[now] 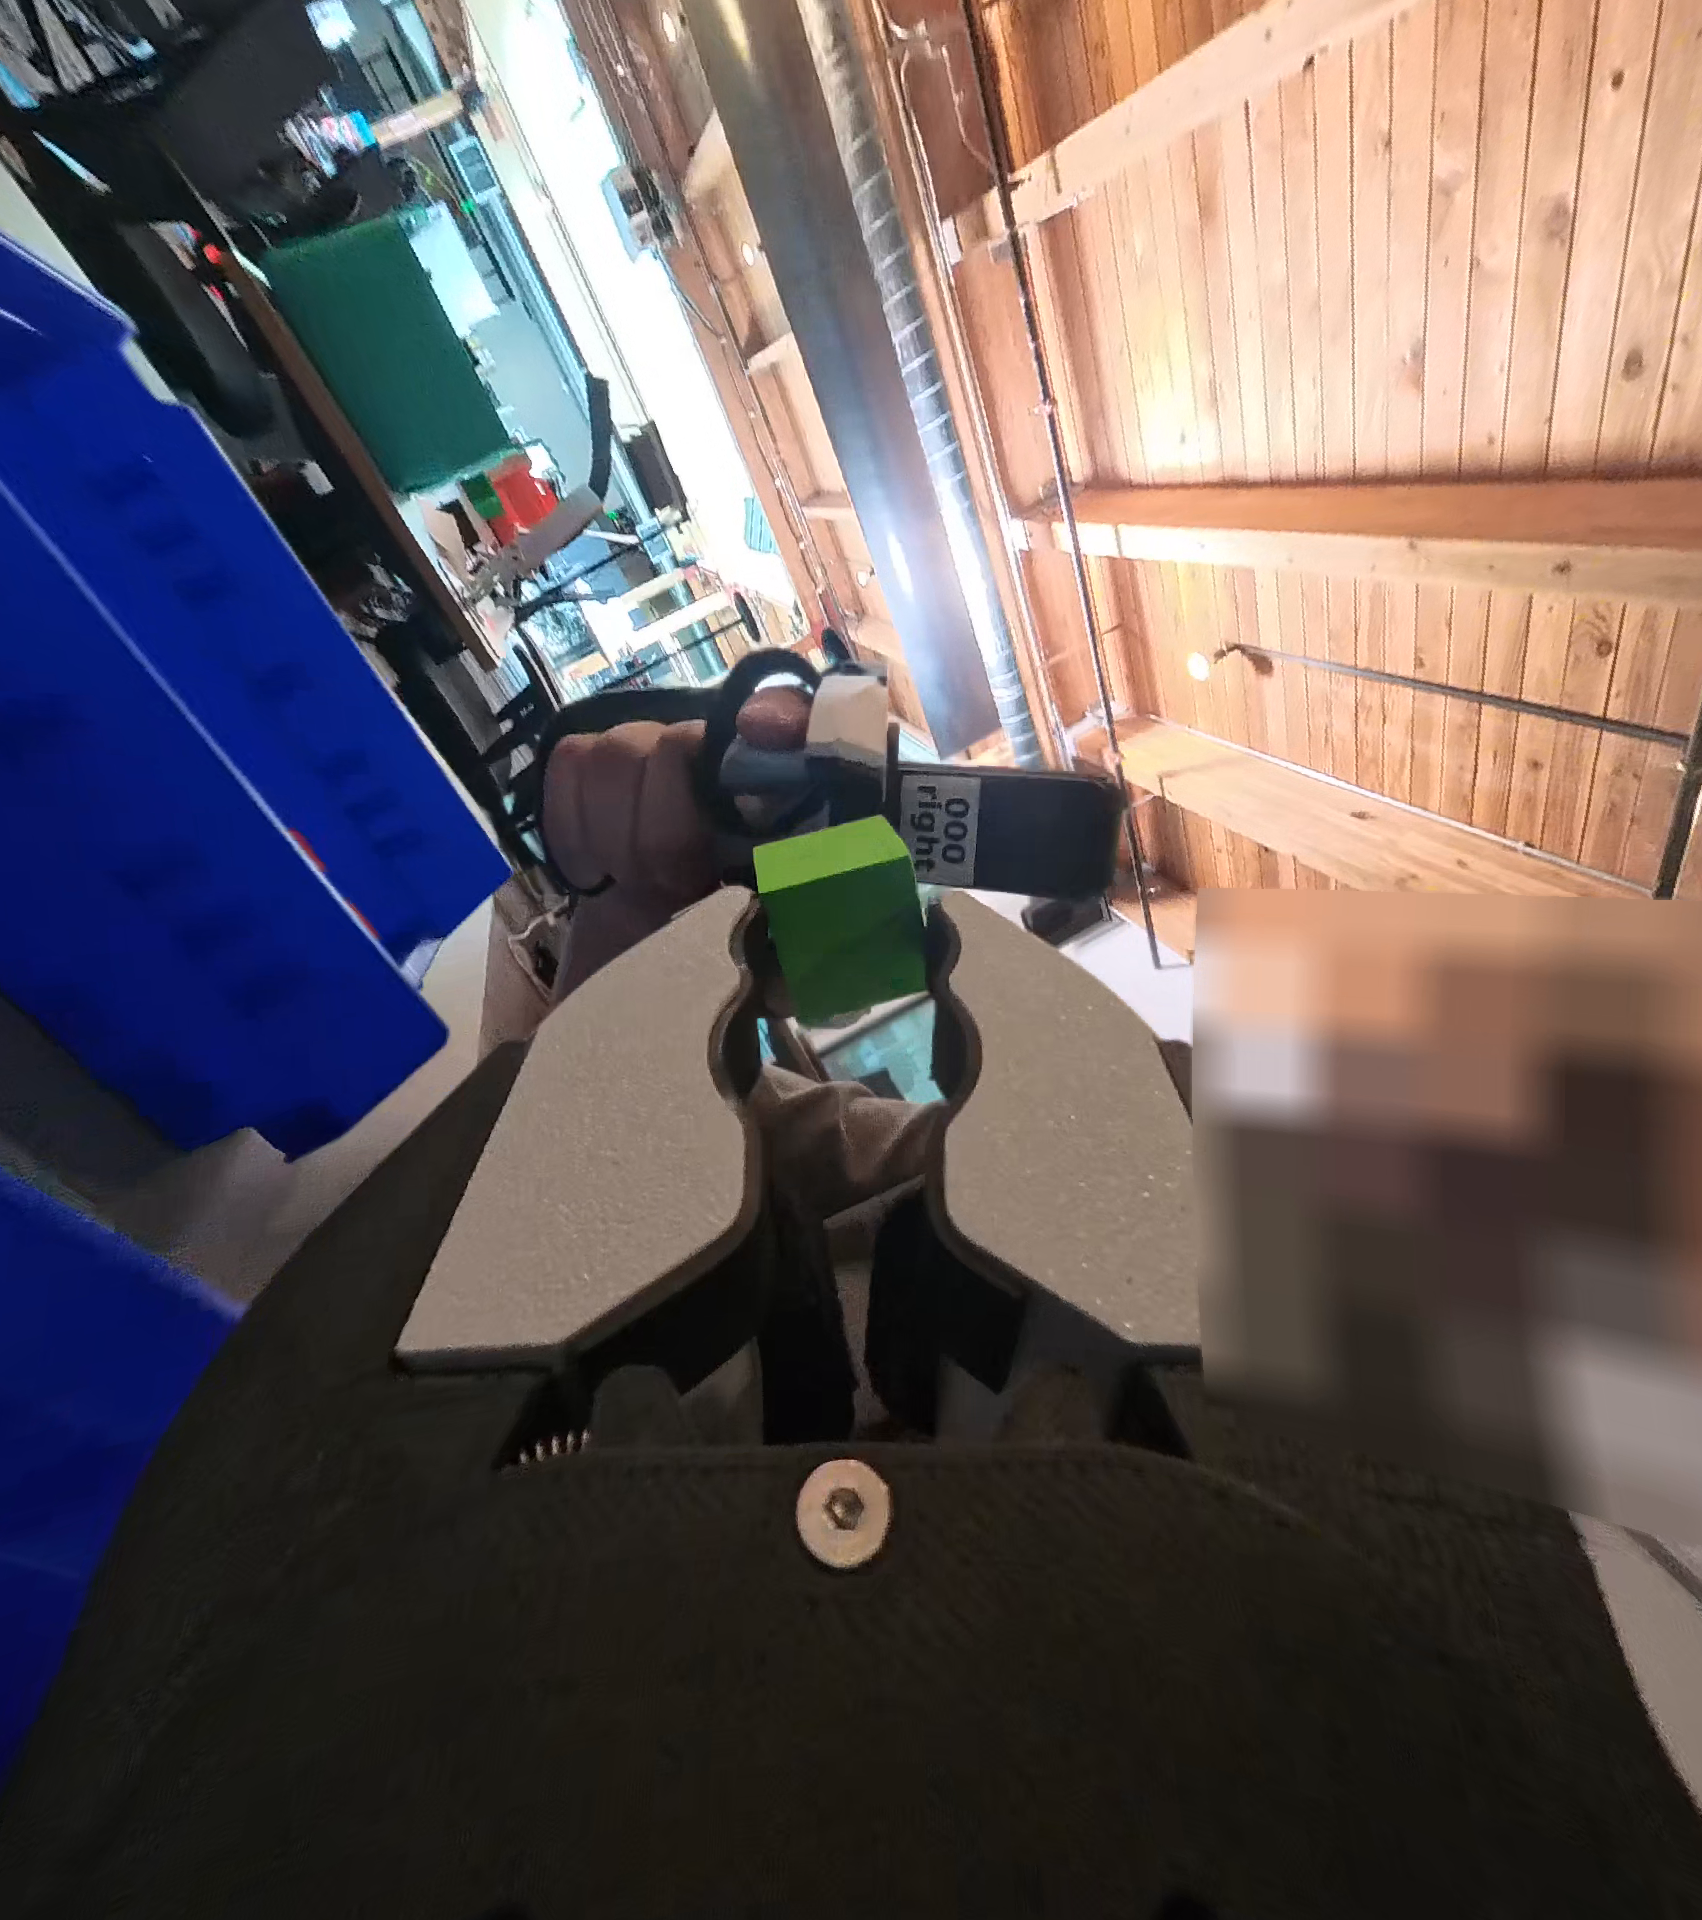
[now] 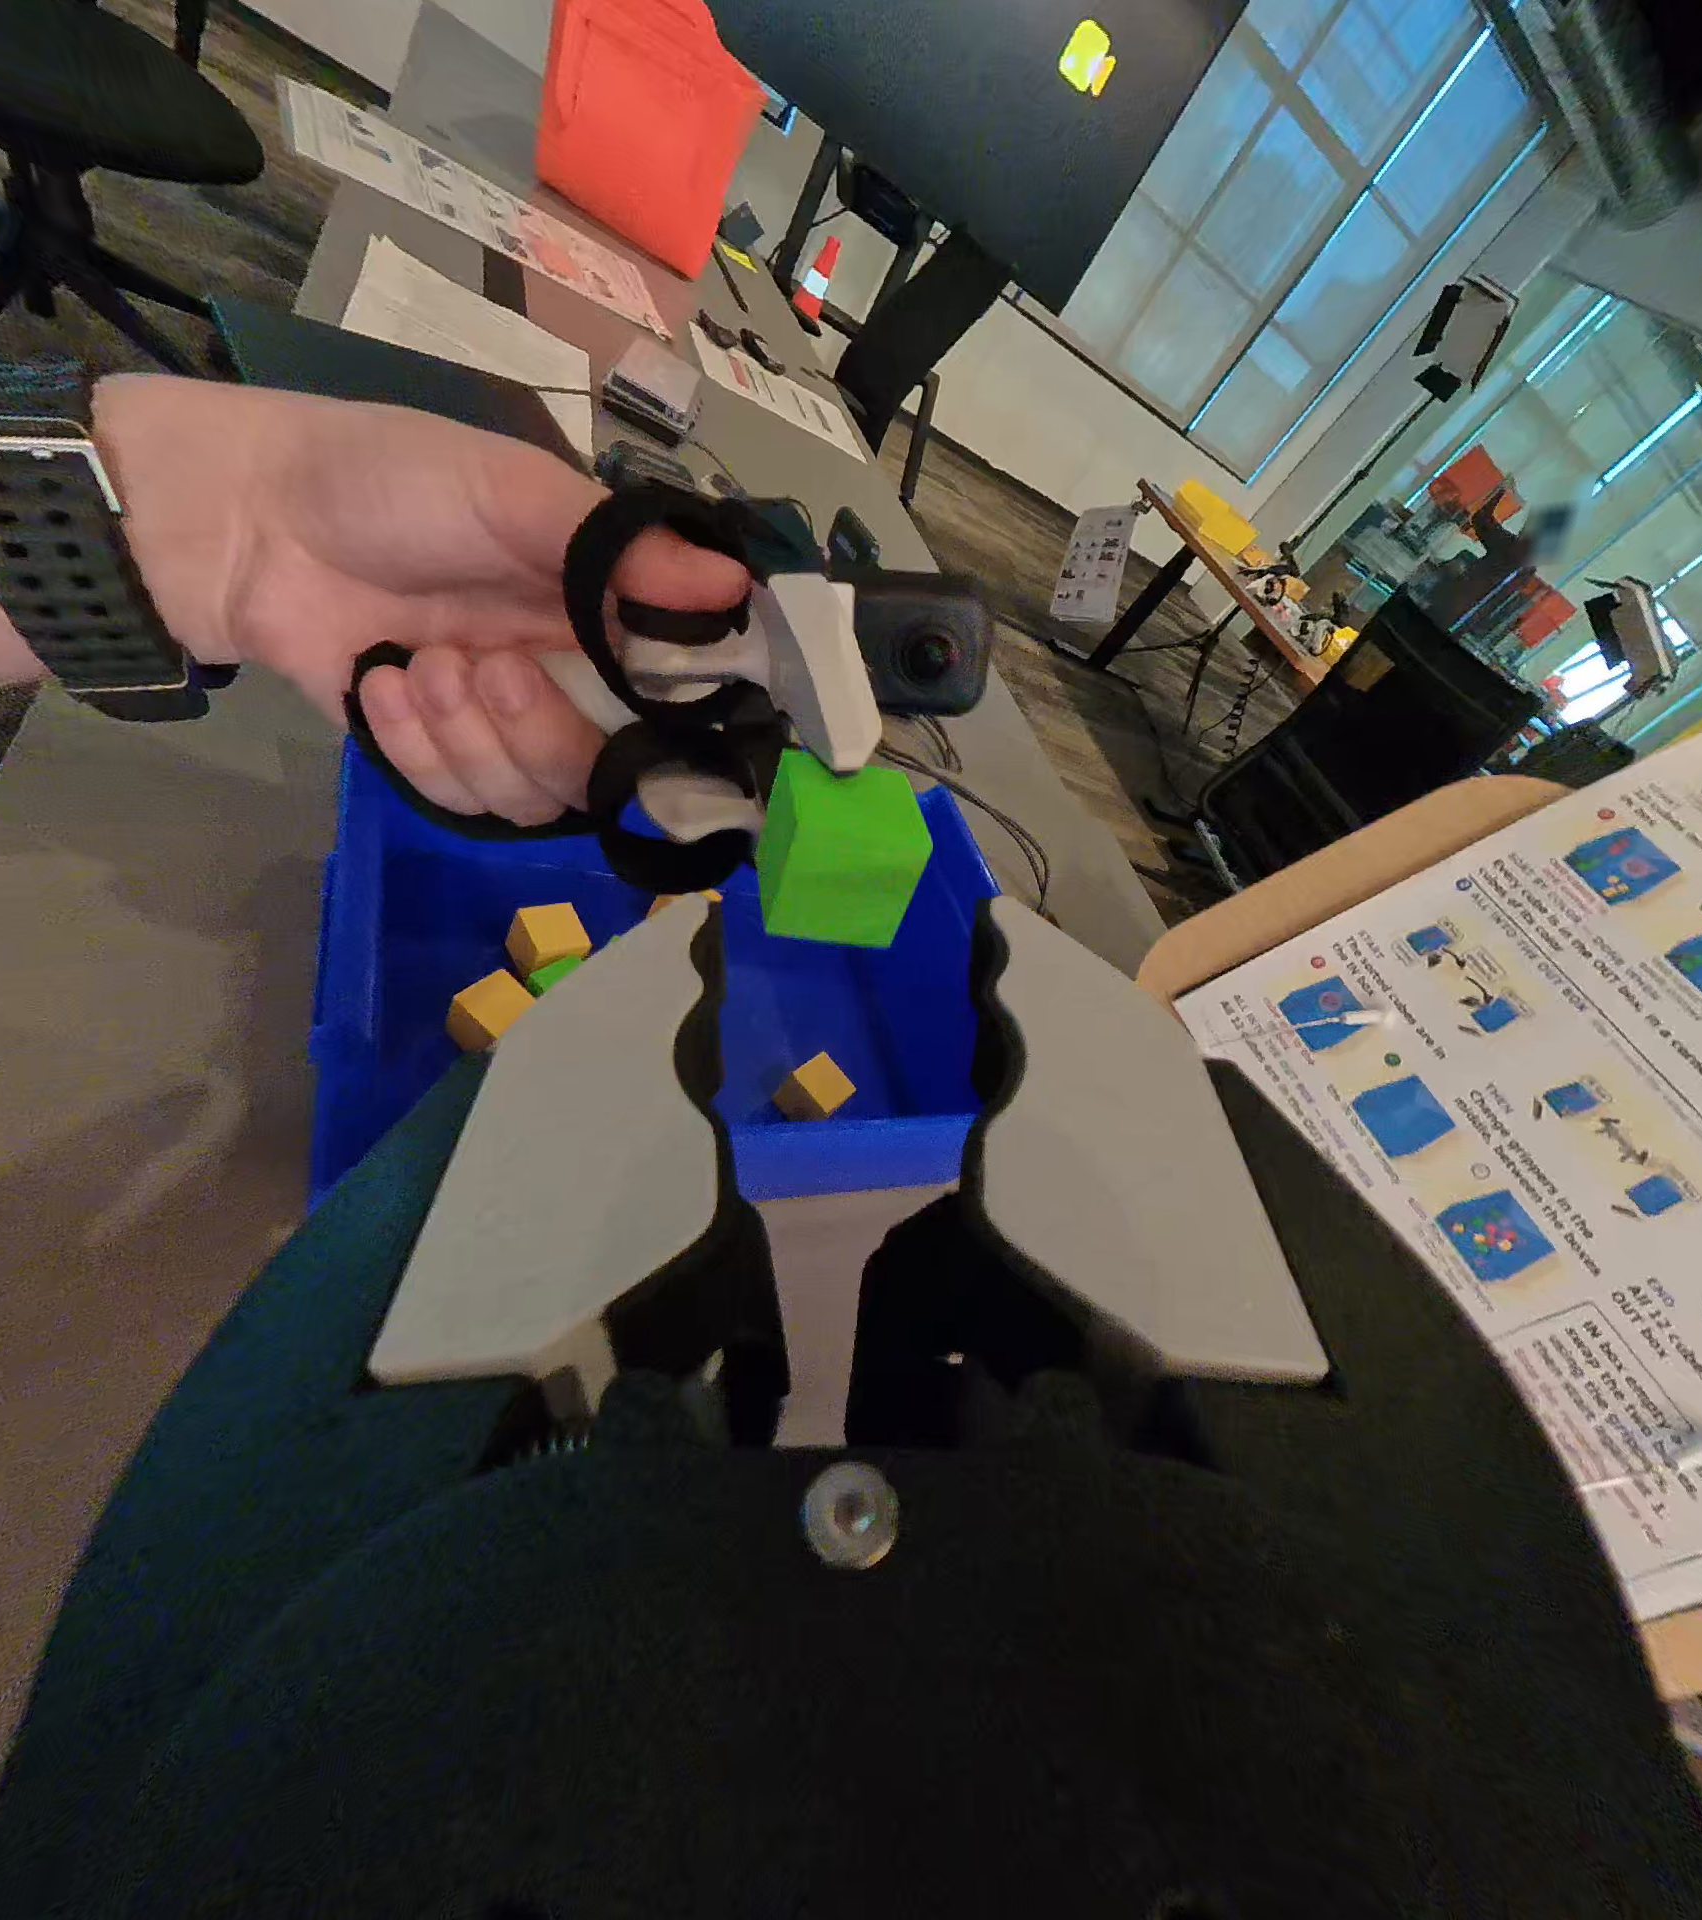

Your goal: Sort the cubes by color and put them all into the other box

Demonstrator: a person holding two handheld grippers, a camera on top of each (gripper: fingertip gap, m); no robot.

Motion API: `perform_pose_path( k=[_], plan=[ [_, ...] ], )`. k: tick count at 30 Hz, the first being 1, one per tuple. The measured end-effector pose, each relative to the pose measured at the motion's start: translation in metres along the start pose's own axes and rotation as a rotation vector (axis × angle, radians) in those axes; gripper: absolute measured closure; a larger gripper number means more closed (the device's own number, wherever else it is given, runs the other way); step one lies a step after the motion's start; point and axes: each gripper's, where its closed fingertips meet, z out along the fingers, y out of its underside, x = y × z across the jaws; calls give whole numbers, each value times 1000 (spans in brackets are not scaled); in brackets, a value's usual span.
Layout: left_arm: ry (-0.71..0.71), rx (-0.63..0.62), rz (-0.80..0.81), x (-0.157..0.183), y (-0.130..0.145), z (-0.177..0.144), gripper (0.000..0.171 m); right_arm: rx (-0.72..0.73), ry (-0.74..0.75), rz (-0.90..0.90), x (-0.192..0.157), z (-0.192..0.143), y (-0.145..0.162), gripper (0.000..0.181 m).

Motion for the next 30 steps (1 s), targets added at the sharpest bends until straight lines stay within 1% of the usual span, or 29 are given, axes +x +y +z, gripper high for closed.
perform_pose_path(
  k=[3,5,7,9,10,11,13,14,16,17,20,21,22,24,26,30],
  plan=[
    [13,-27,9,4,6,7,142,-10,-4,-14,-3,5,-4,138],
    [15,-45,11,4,10,11,142,-9,-9,-23,-4,6,-7,144],
    [30,-44,10,5,11,13,142,-15,-23,-35,-8,6,-8,150],
    [25,-46,19,4,12,13,140,-46,-23,-61,-10,4,-6,151],
    [28,-40,24,4,11,14,142,-58,-20,-76,-10,3,-5,152],
    [39,-28,32,7,10,14,138,-68,-16,-91,-9,-1,-4,152],
    [51,13,57,13,5,11,123,-101,-4,-106,-1,-13,1,152],
    [38,32,78,16,4,8,124,-145,7,-114,6,-22,9,152],
    [-60,54,133,14,3,-1,123,-274,39,-125,30,-48,35,152],
    [-115,65,163,13,3,-6,123,-374,17,-96,40,-63,57,152],
    [-223,76,222,13,8,-21,128,-763,-46,-13,66,-110,142,152],
    [-252,78,235,12,10,-25,130,-878,-50,-15,74,-123,169,152],
    [-277,80,244,10,11,-29,131,-966,-87,-7,76,-130,193,152],
    [-317,77,251,6,13,-34,132,-1108,-155,30,76,-136,233,151],
    [-344,71,247,1,16,-38,132,-1202,-223,63,75,-133,263,151],
    [-393,63,243,-3,20,-47,132,-1294,-309,98,80,-121,302,151]
  ],
)
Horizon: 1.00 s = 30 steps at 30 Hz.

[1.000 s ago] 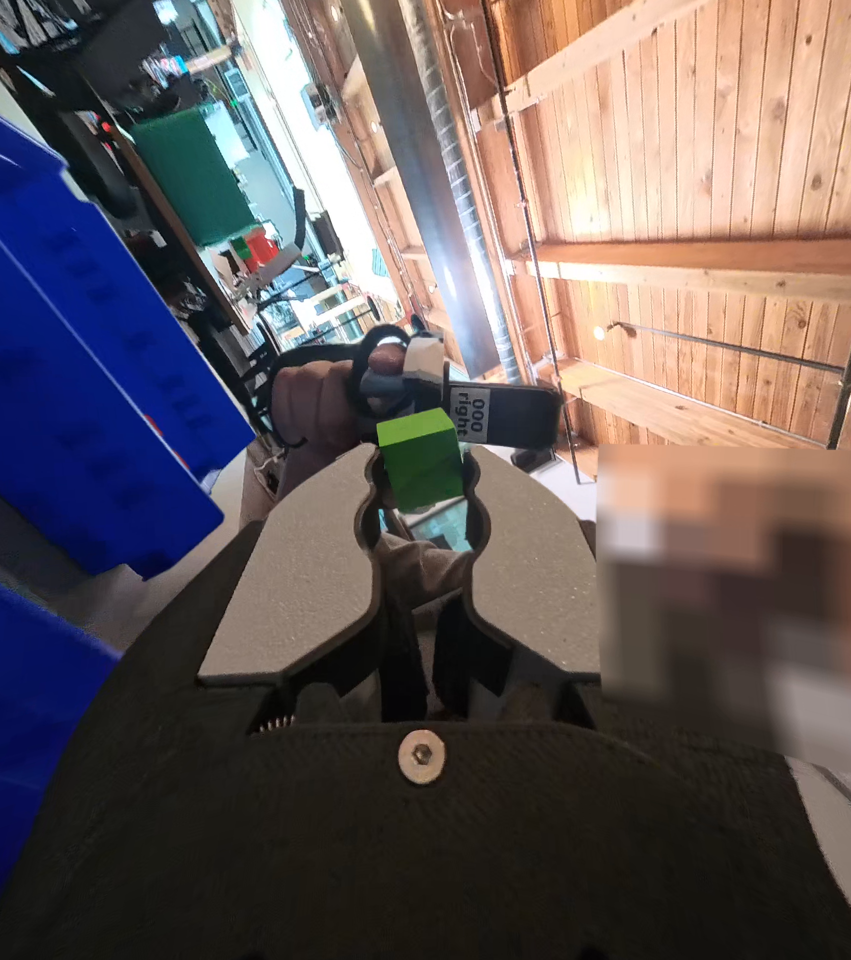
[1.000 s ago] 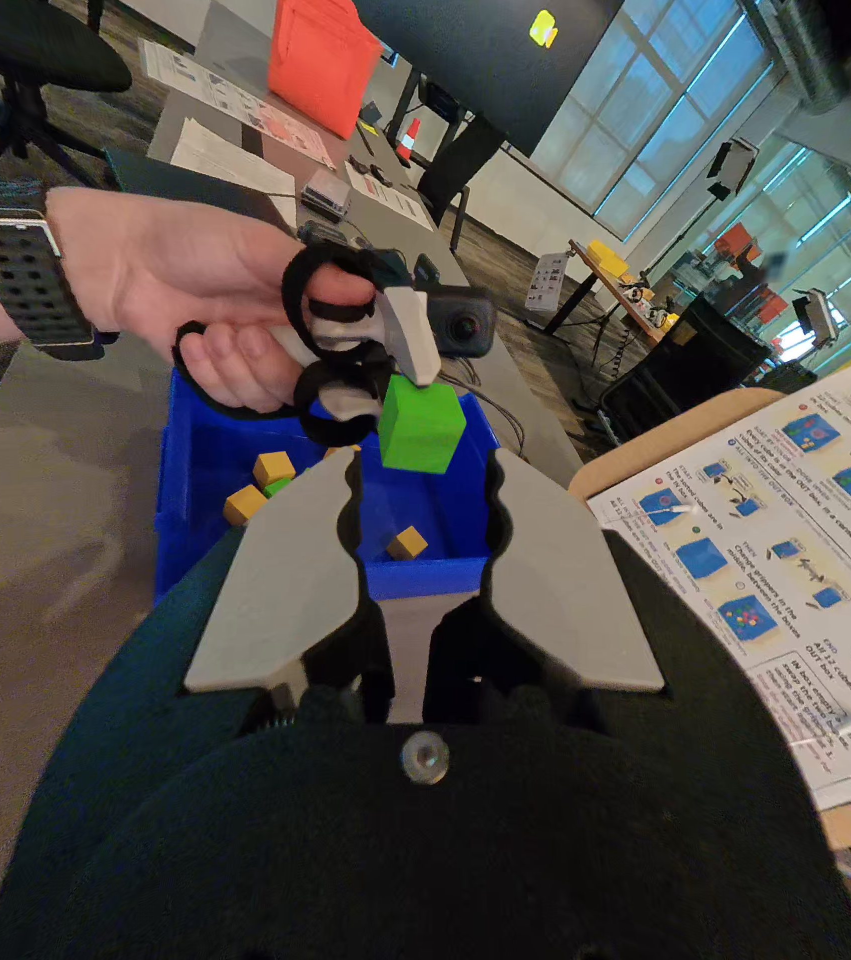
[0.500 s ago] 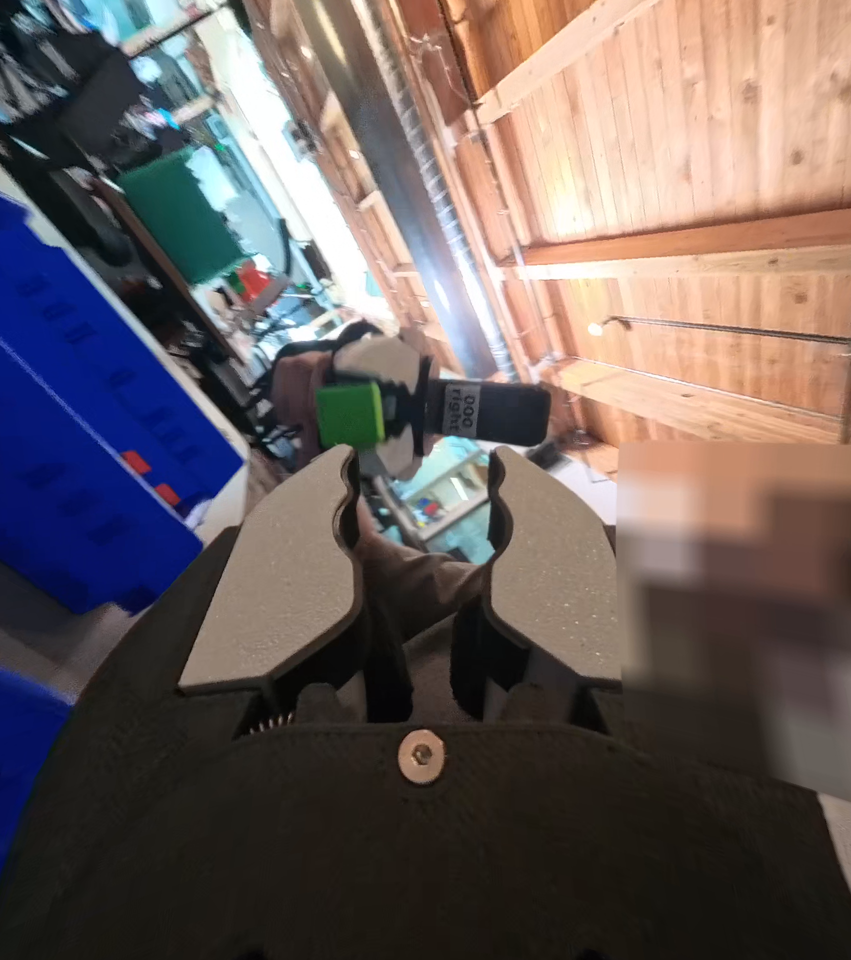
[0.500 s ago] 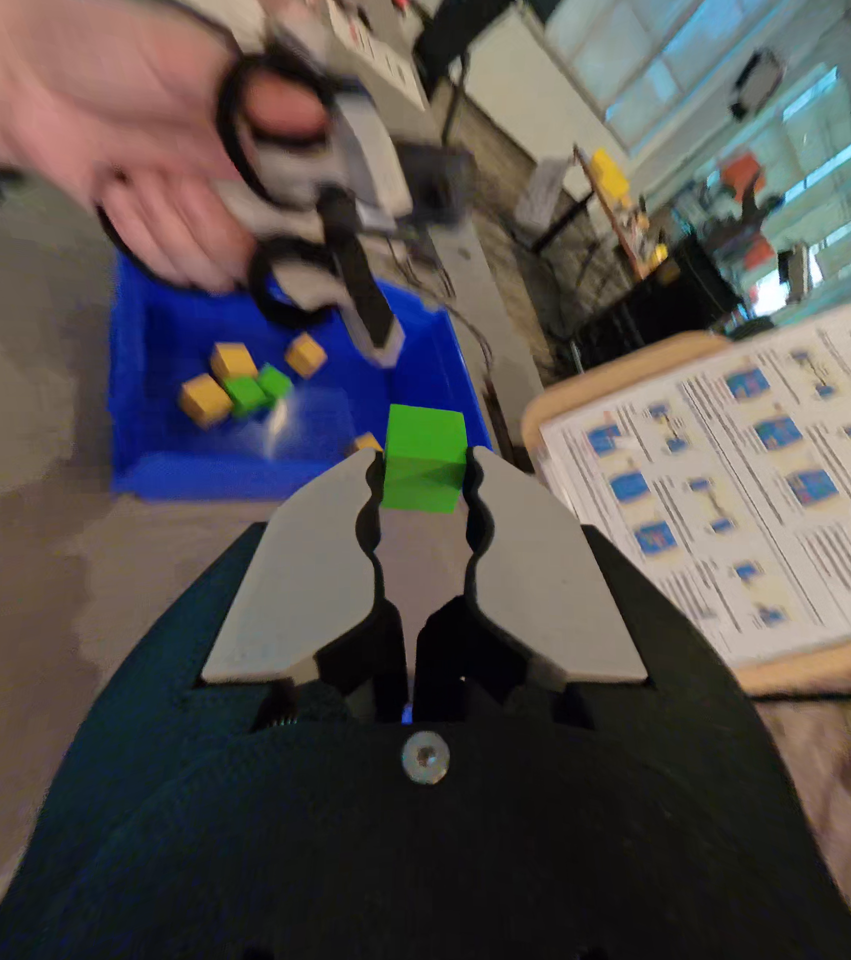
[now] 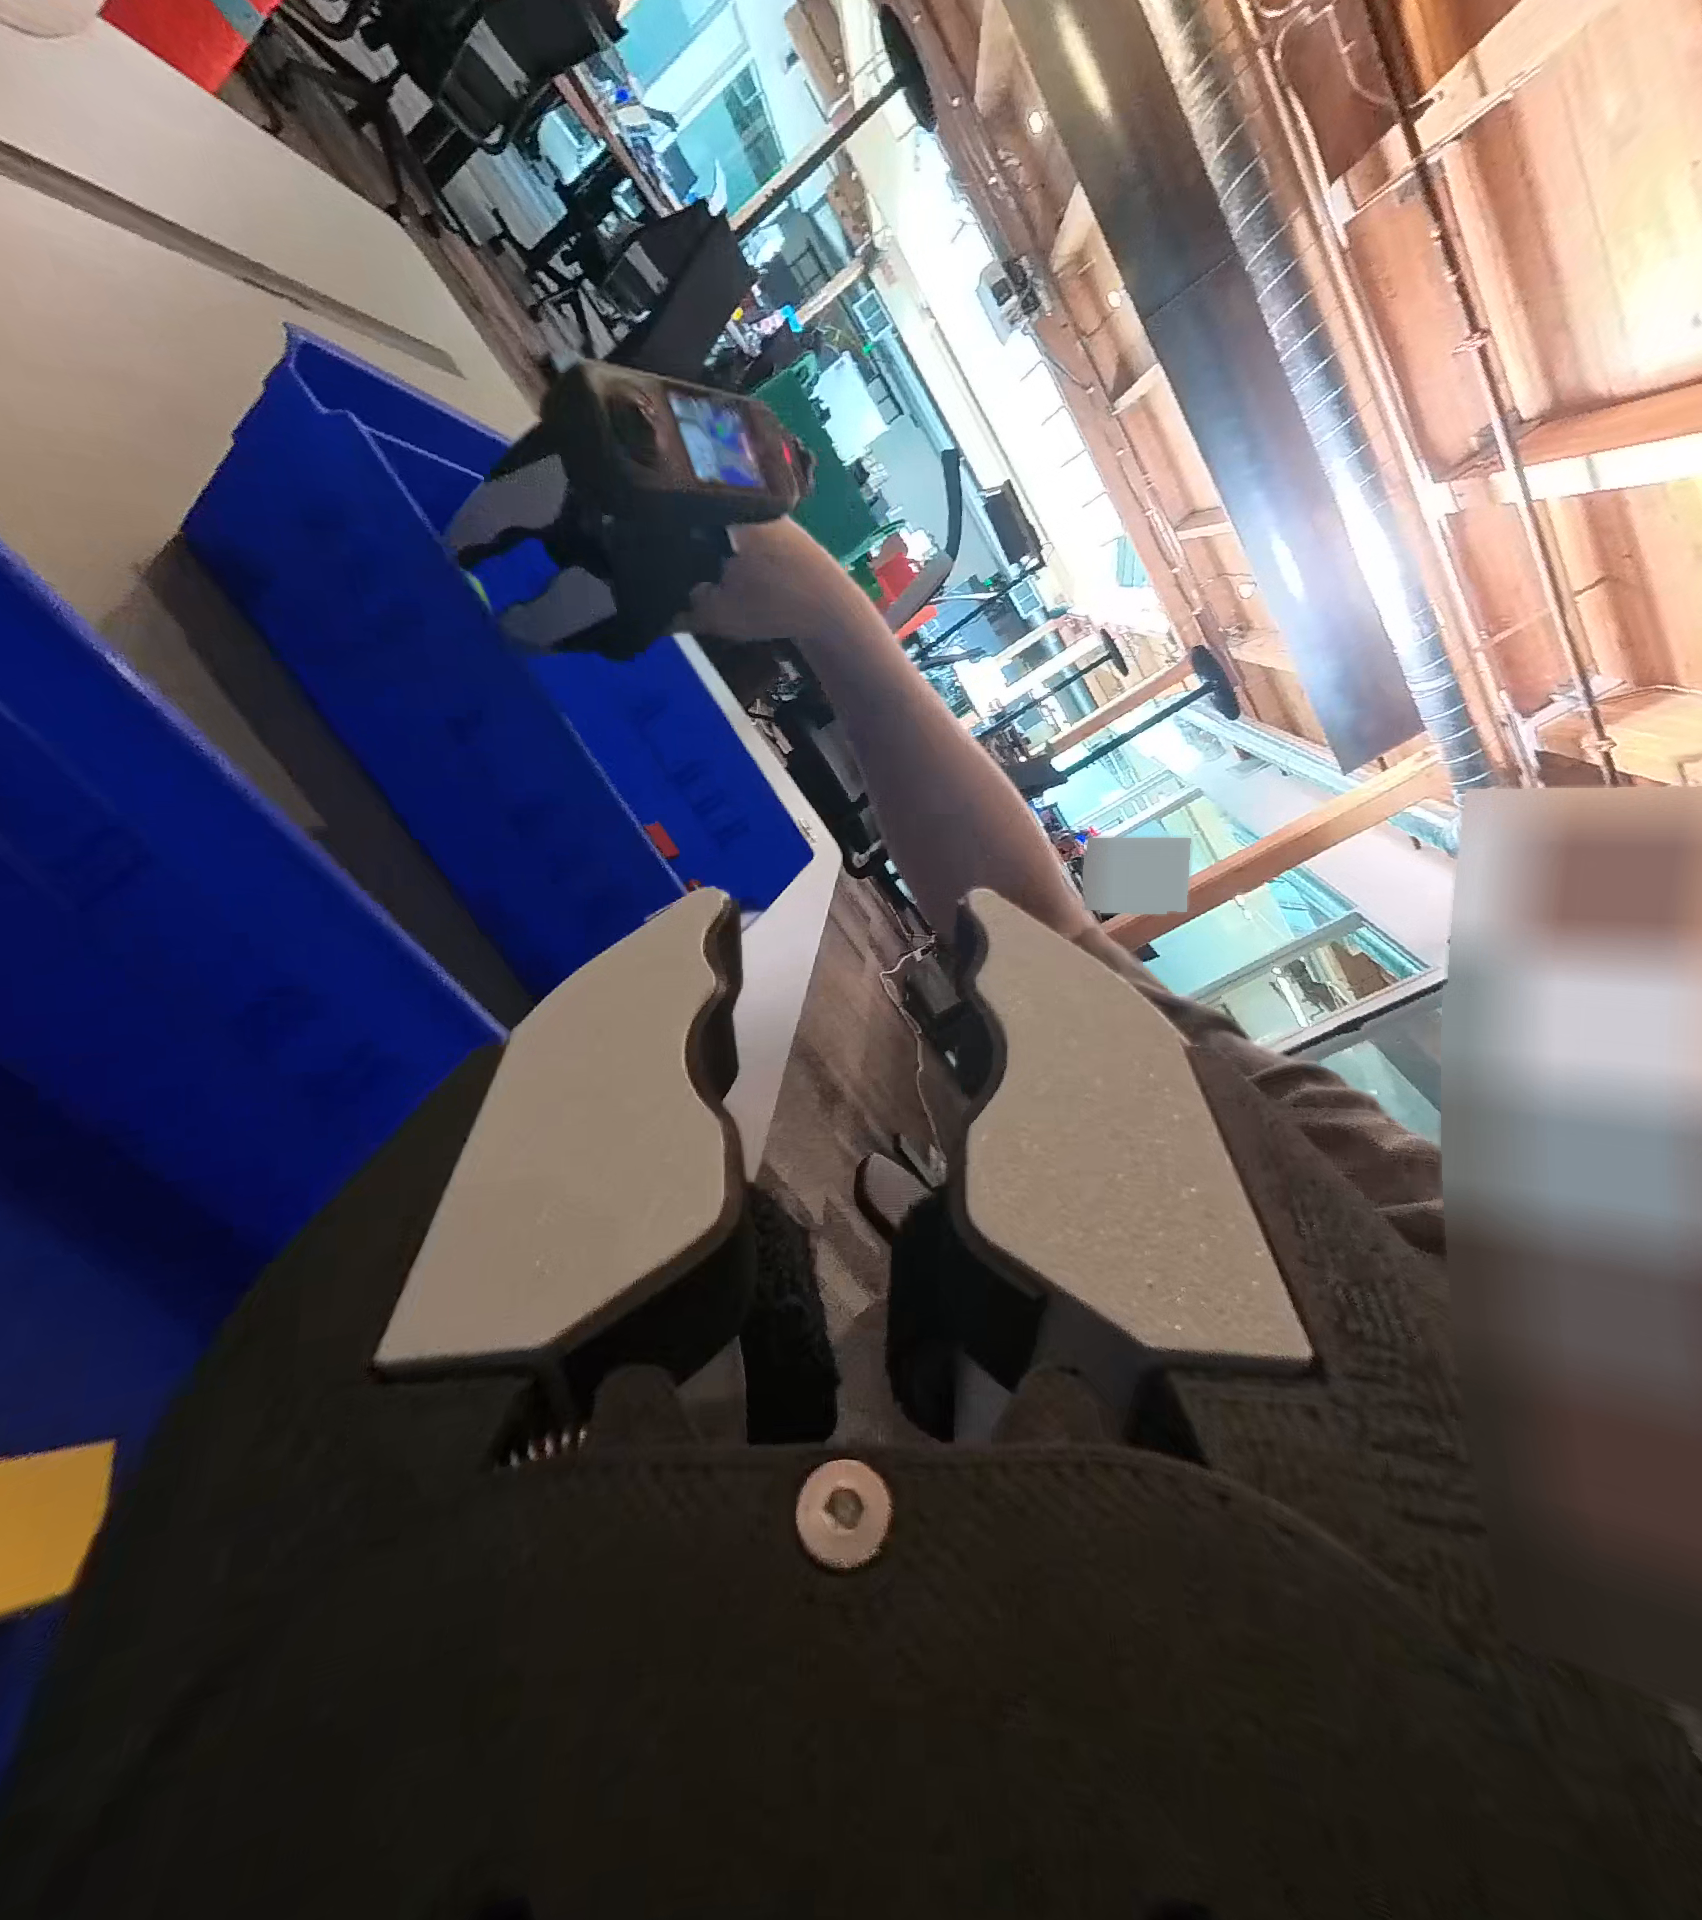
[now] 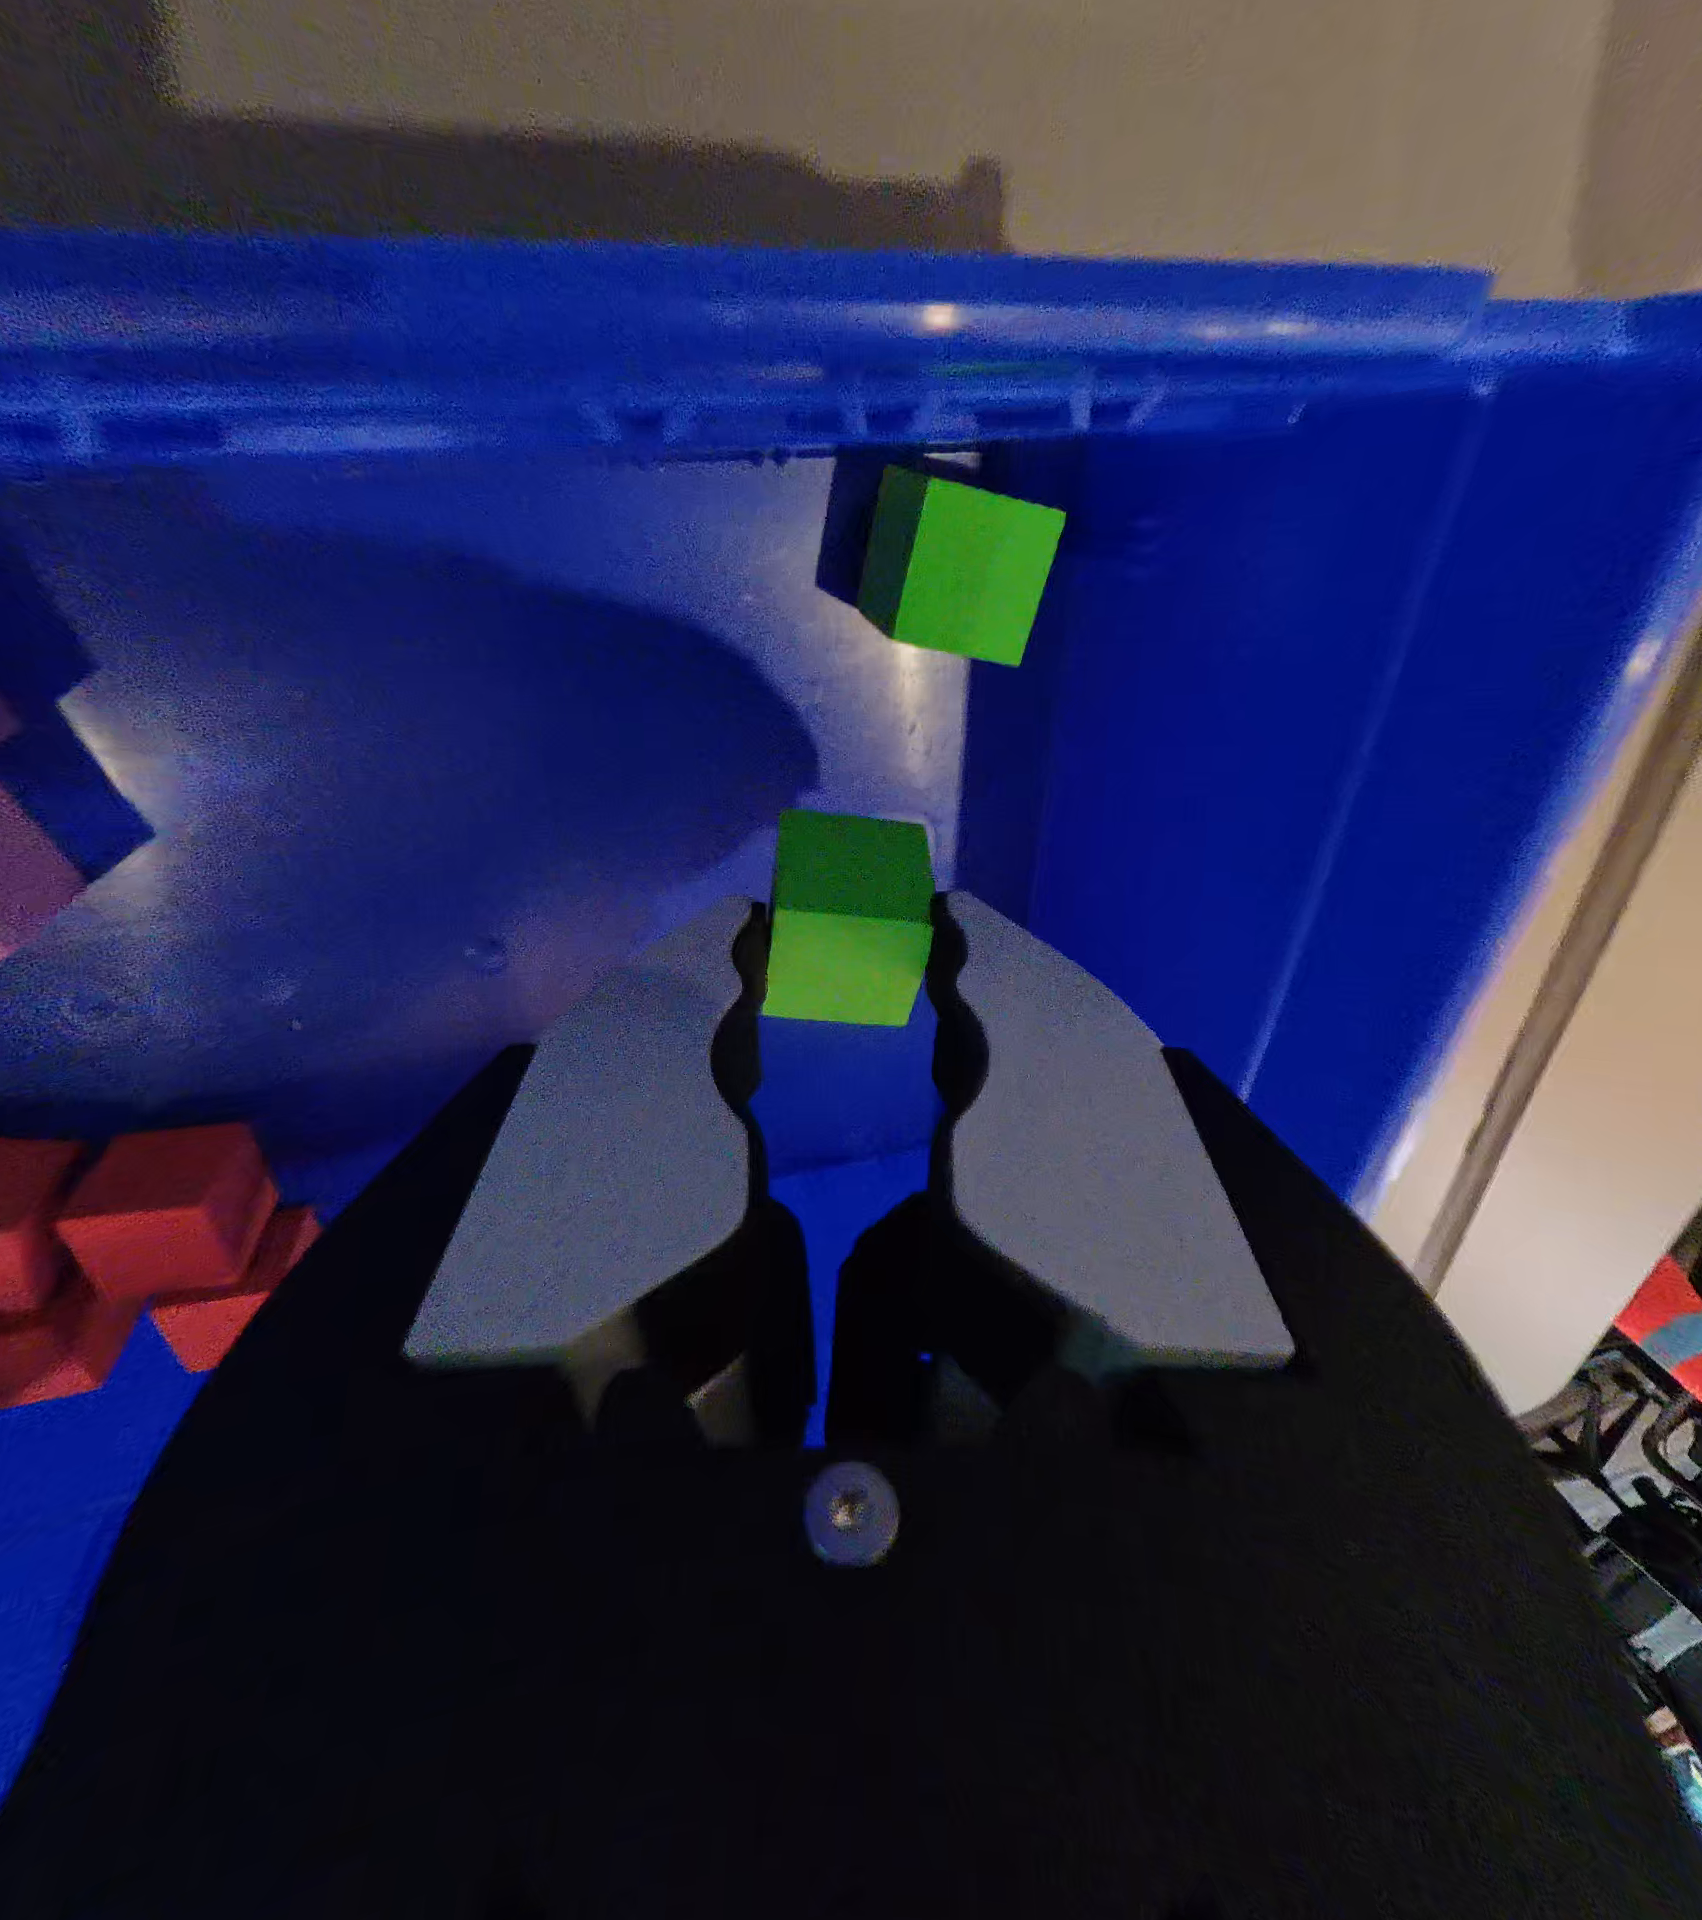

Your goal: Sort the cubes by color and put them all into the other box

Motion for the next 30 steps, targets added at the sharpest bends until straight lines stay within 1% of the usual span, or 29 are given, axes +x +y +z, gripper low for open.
perform_pose_path(
  k=[5,9,14,18,20,24,25,26,28,30],
  plan=[
    [-33,8,21,0,1,-15,133,-35,-59,-23,8,24,-1,151],
    [-27,20,28,1,0,-21,134,-2,-79,-22,10,31,-6,151],
    [-11,7,29,2,4,-20,134,-33,-65,-24,18,38,-7,151],
    [-3,9,28,3,5,-21,134,-7,-78,-30,16,40,-16,150],
    [-7,11,30,2,5,-23,134,4,-76,-19,17,39,-20,142],
    [-49,-1,30,-2,7,-26,135,43,-67,3,18,25,-21,136],
    [-96,-14,34,-8,8,-27,135,47,-52,-1,17,19,-20,135],
    [-185,-34,43,-19,9,-29,135,47,-29,-9,17,11,-17,134],
    [-466,-87,83,-50,12,-43,134,49,36,-27,15,-7,-11,133],
    [-750,-158,105,-78,17,-64,131,92,105,-33,11,-28,-10,134]
  ],
)
